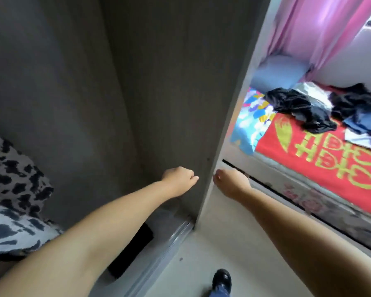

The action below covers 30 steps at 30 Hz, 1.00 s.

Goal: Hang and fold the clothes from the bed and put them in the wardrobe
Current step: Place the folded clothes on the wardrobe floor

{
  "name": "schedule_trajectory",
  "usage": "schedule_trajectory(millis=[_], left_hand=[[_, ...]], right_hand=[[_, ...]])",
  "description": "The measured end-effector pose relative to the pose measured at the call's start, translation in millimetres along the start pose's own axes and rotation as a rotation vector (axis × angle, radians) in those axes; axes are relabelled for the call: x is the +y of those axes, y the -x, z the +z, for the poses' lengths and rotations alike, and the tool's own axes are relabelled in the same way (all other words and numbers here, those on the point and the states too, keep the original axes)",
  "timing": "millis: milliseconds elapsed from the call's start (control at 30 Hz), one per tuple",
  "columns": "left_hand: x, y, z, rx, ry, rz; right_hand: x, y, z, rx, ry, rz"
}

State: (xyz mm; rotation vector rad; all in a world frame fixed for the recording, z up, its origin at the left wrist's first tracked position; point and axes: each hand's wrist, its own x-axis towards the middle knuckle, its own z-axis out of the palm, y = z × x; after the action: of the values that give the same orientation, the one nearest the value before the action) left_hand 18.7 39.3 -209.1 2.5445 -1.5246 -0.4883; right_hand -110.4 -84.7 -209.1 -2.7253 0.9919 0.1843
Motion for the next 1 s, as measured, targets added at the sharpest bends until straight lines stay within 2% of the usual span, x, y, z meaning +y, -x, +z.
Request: schedule_trajectory(millis=[233,367,633,833,1000], left_hand=[[158,-53,-2,-0.026,-0.100,0.337],[238,-91,4,-0.044,-0.141,0.439],[399,-161,14,-0.056,-0.047,0.548],[473,-202,28,-0.102,-0.063,0.623],[518,-262,42,-0.146,-0.064,0.639]], right_hand=[[153,73,-51,0.079,-0.046,0.318],[241,102,-68,0.076,-0.083,0.448],[407,148,-109,0.139,-0.115,0.651],[478,149,-124,0.145,-0.155,0.711],[531,117,-125,0.125,-0.188,0.715]])
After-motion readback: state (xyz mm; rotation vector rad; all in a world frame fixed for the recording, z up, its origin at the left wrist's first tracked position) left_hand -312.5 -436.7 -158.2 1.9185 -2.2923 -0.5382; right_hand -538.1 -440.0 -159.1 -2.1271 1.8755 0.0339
